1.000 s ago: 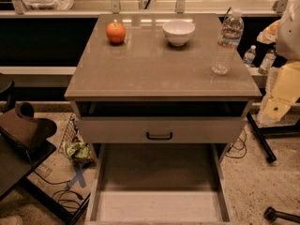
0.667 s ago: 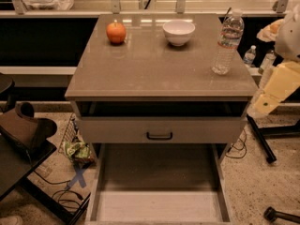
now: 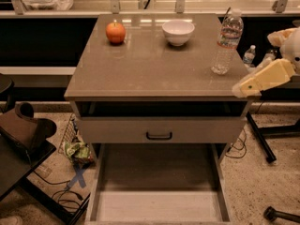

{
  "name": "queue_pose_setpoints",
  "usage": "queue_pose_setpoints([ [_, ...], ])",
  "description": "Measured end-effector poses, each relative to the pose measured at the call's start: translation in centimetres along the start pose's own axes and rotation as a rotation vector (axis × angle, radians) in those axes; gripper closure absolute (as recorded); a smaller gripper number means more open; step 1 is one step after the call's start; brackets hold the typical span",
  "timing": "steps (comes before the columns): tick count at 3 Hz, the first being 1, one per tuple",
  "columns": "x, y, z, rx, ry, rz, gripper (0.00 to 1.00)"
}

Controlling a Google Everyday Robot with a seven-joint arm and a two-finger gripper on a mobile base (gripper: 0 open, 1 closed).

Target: Place water bottle into middle drawer

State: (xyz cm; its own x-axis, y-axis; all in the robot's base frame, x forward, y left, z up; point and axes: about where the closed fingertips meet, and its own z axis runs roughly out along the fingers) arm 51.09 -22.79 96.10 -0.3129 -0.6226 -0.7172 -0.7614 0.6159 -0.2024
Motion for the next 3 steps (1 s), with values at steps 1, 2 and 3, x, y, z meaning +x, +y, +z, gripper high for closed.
queue_pose_setpoints([
  [1, -1.0, -4.8, 1.0, 0.135, -0.205, 0.092, 0.0],
  [2, -1.8, -8.5, 0.6, 0.267, -0.307, 0.095, 0.0],
  [3, -1.2, -11.2, -1.0, 0.415, -0.331, 0.135, 0.0],
])
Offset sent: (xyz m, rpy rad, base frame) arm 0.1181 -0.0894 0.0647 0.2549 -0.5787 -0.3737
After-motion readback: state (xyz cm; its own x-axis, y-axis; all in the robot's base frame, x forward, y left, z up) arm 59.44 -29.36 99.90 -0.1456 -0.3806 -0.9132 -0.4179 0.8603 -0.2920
